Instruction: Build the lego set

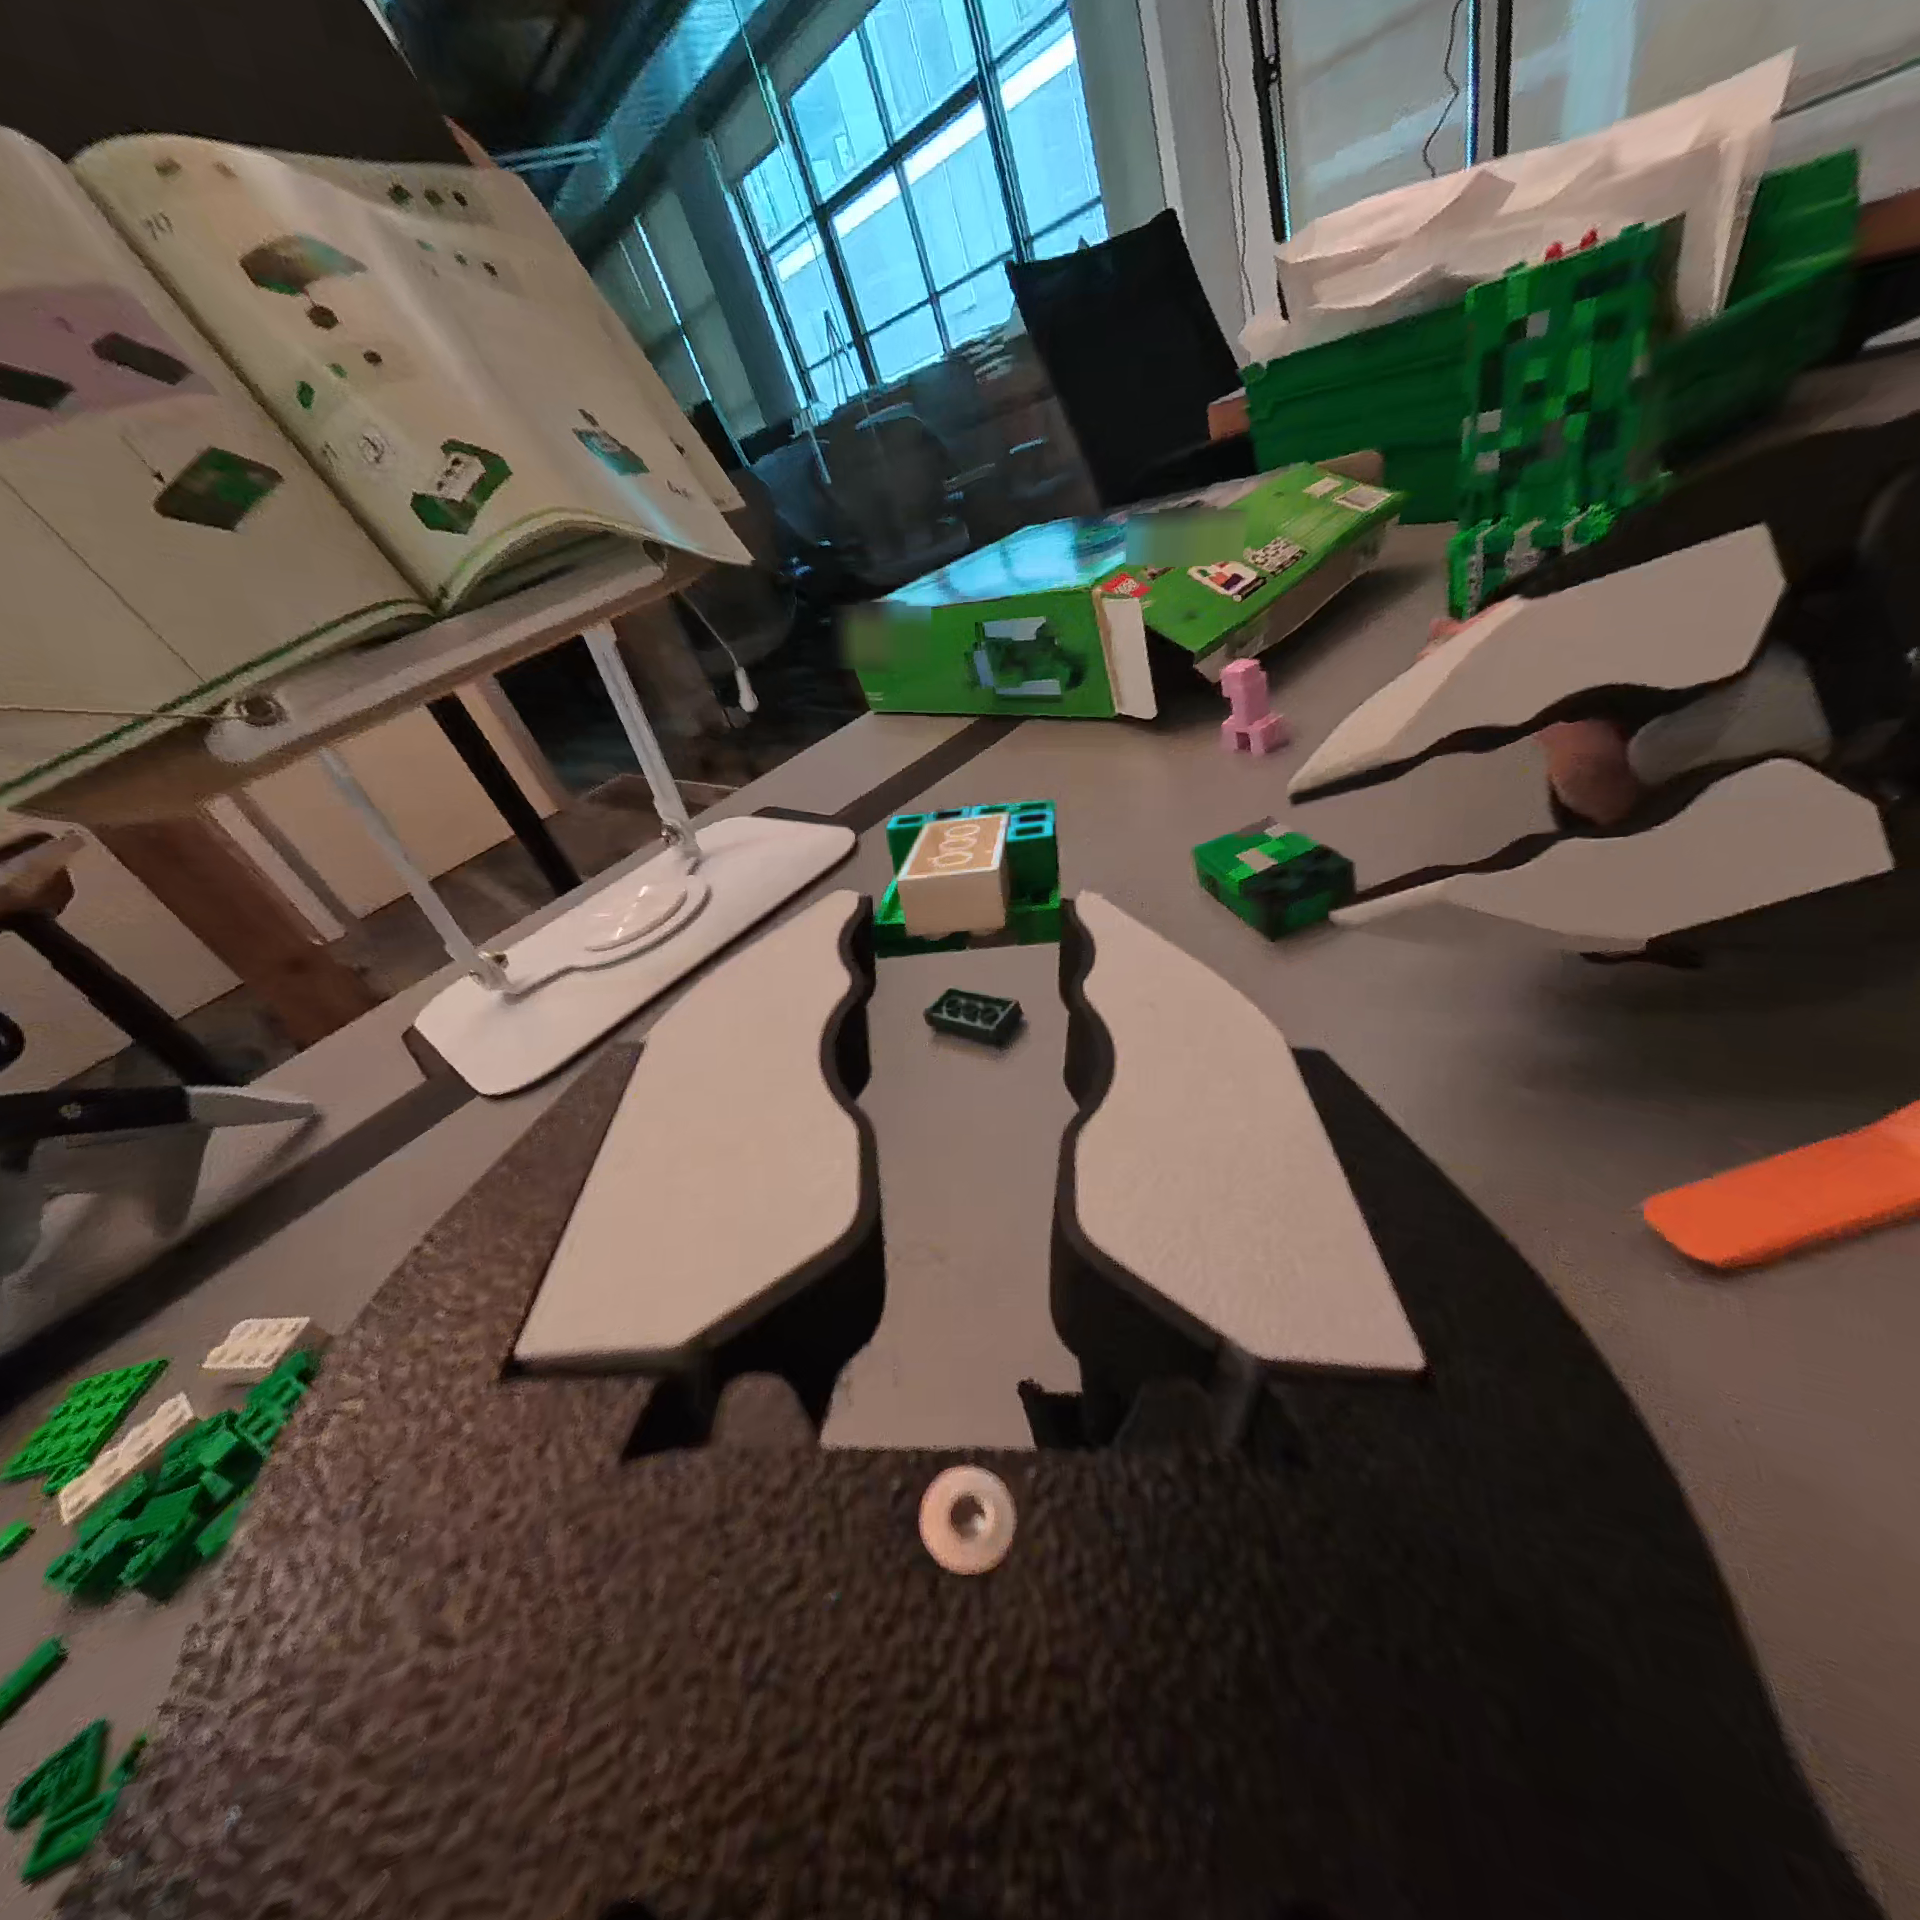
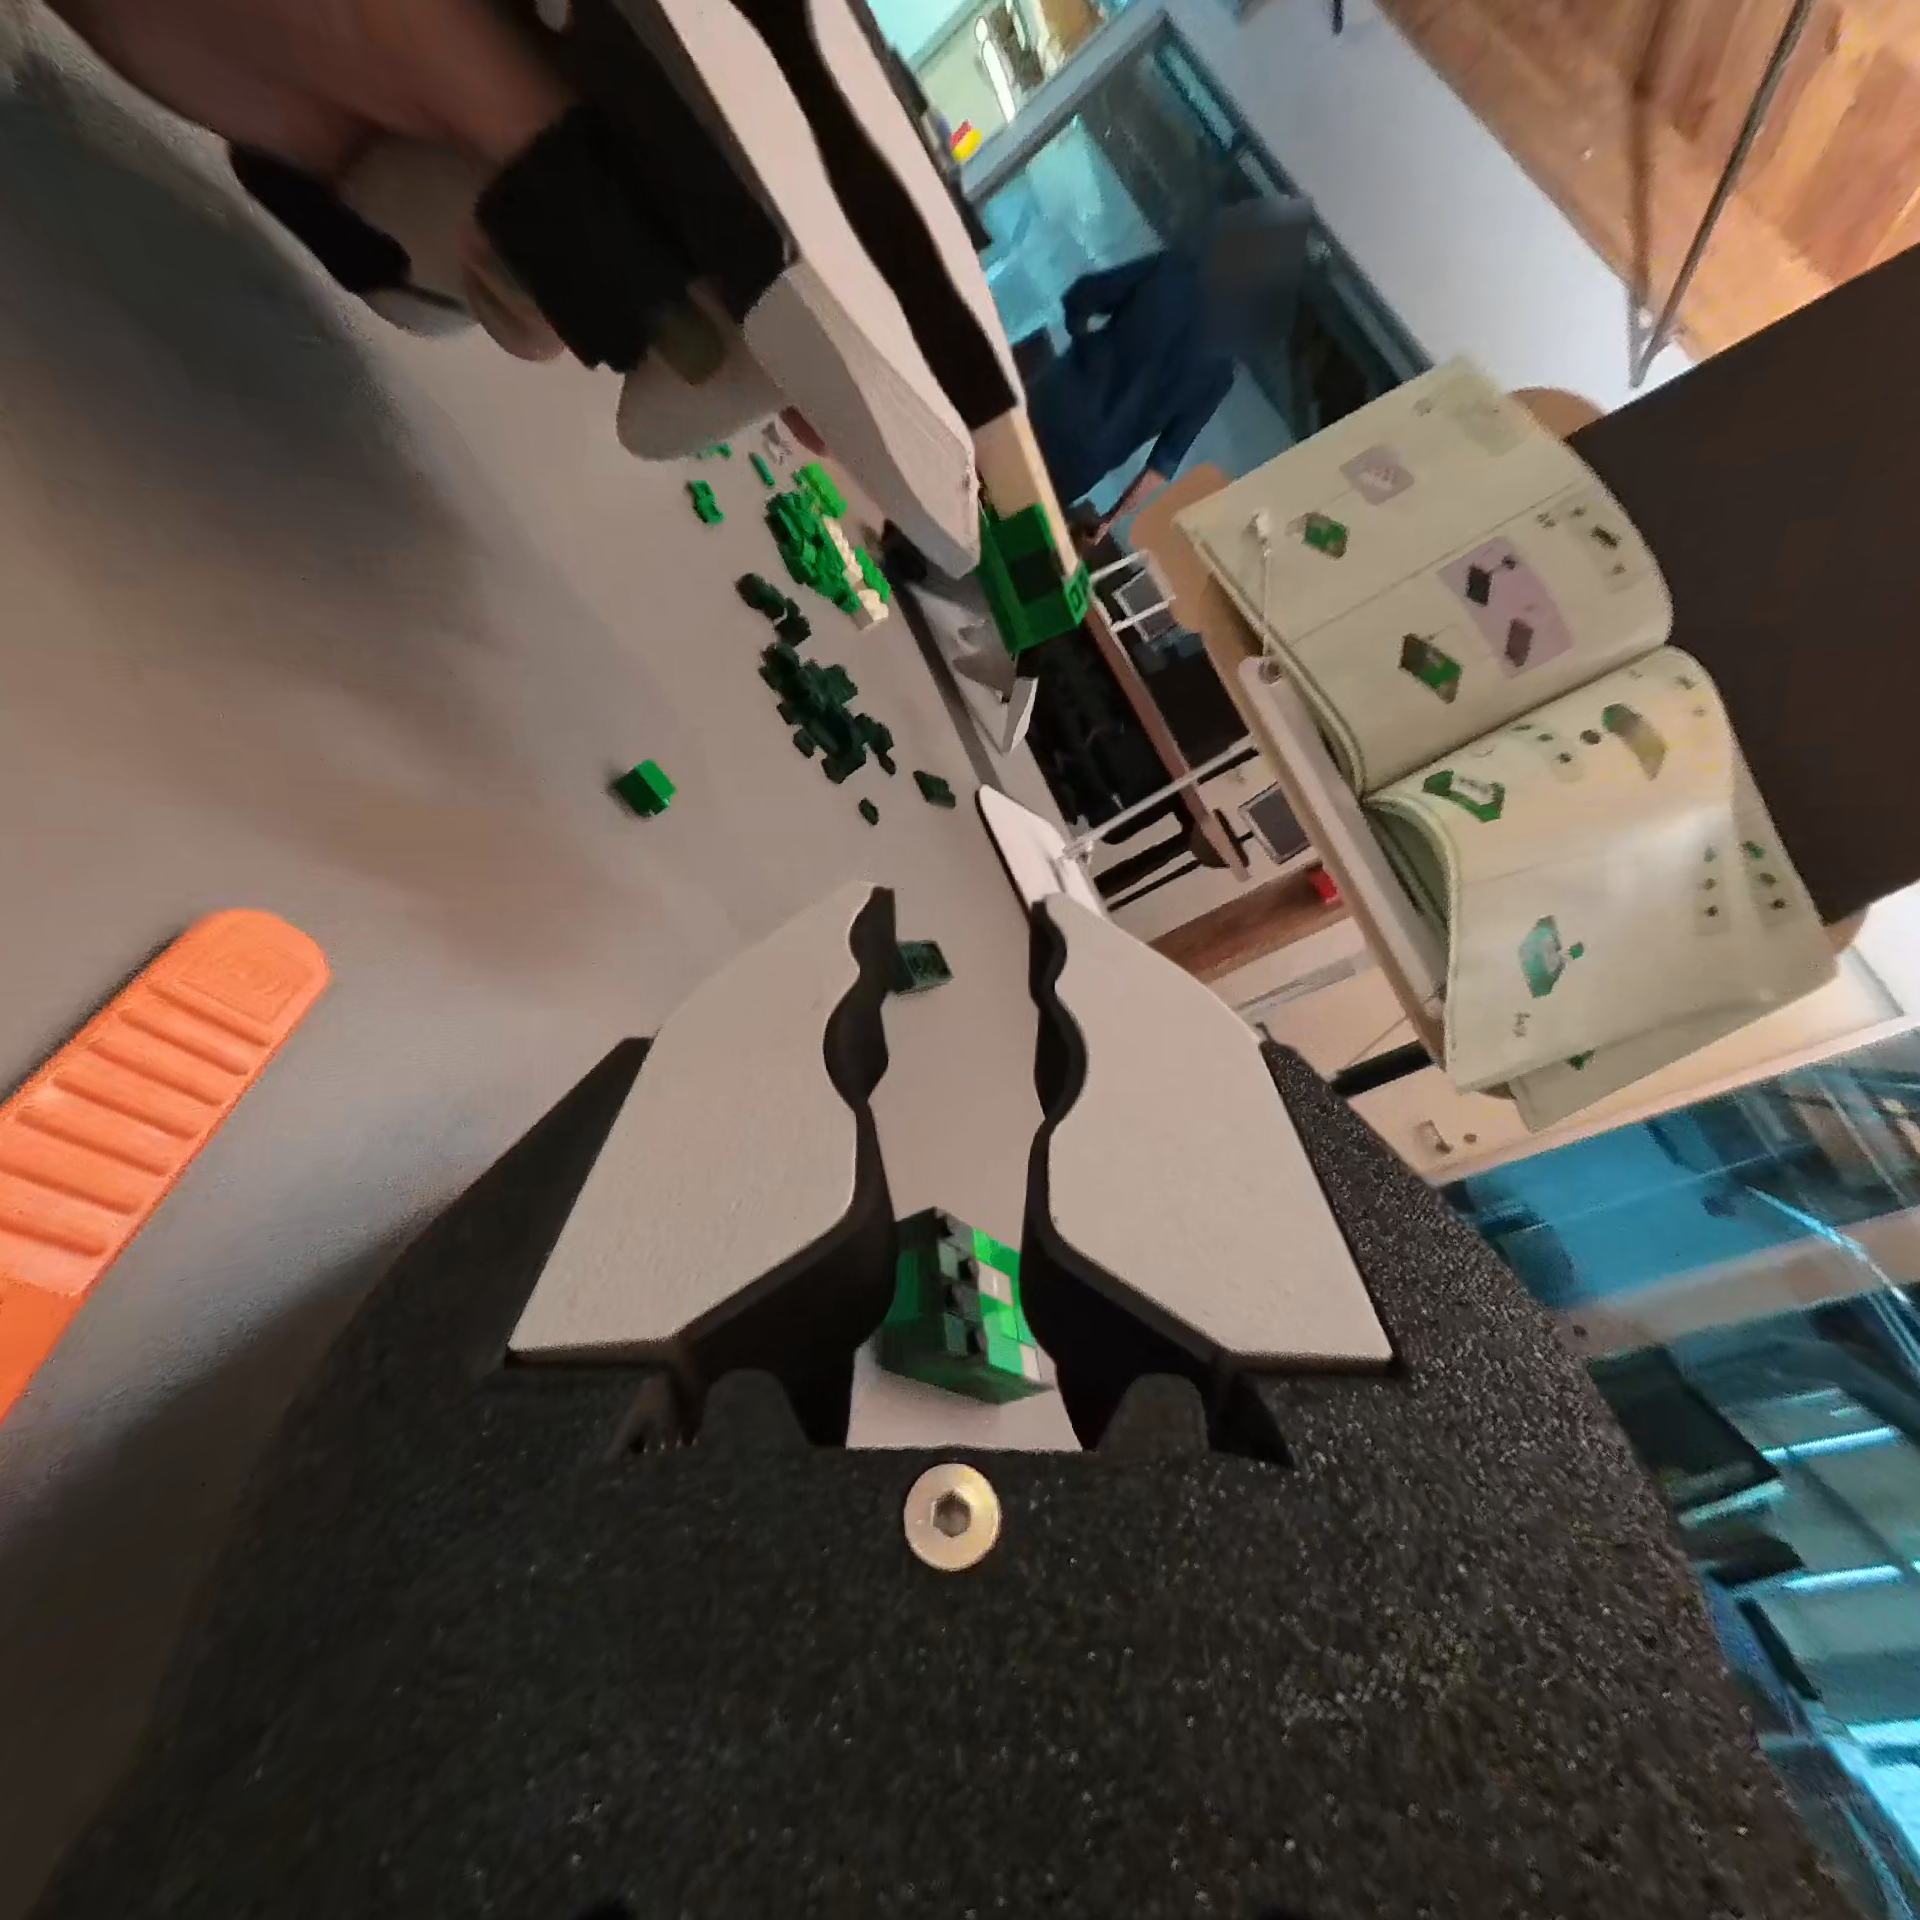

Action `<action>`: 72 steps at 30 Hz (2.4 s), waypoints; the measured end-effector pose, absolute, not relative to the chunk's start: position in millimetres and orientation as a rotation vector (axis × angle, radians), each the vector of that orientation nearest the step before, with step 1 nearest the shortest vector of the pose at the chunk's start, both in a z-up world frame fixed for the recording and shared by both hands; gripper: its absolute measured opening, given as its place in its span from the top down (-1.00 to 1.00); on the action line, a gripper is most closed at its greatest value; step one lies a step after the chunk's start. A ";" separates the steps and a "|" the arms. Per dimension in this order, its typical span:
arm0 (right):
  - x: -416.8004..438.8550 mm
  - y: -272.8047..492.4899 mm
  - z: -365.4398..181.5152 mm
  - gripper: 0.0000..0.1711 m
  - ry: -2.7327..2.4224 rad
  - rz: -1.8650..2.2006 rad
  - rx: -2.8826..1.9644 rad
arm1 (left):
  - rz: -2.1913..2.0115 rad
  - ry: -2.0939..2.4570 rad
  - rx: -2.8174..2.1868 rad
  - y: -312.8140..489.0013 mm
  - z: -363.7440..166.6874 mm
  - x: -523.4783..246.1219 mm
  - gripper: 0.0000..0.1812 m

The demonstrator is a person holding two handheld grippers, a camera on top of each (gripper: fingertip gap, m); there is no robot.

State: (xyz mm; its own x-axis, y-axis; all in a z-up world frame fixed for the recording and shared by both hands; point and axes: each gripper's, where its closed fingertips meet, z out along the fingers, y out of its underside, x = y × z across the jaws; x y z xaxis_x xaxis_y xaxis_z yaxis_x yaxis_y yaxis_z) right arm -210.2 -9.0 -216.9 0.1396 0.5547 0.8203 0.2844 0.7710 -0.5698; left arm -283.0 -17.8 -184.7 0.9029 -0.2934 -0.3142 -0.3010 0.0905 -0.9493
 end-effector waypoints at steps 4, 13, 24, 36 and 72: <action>-207.2 -11.2 -211.4 0.81 -1.433 0.363 -0.773 | 0.063 0.502 -1.522 -14.1 -191.0 -283.3 0.62; -198.6 20.8 -206.0 0.89 -1.308 0.392 -0.953 | 0.178 0.529 -1.563 -13.0 -206.8 -284.5 0.62; -201.2 21.1 -211.2 0.91 -1.337 0.346 -0.944 | 0.145 0.455 -1.560 -12.7 -201.8 -293.1 0.62; -203.3 18.2 -216.0 0.96 -1.373 0.318 -0.921 | 0.169 0.433 -1.560 -12.8 -201.0 -298.9 0.62; -206.5 12.9 -222.5 1.00 -1.424 0.302 -0.899 | 0.187 0.436 -1.569 -12.1 -202.4 -300.7 0.62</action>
State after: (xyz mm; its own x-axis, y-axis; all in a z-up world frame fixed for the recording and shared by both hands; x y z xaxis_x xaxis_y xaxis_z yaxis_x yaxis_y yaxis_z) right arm -206.5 12.9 -222.5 0.1754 0.6728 0.7187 0.3234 0.6501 -0.6876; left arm -300.7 -12.1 -202.4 0.9106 -0.1585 -0.3818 -0.3855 0.0075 -0.9227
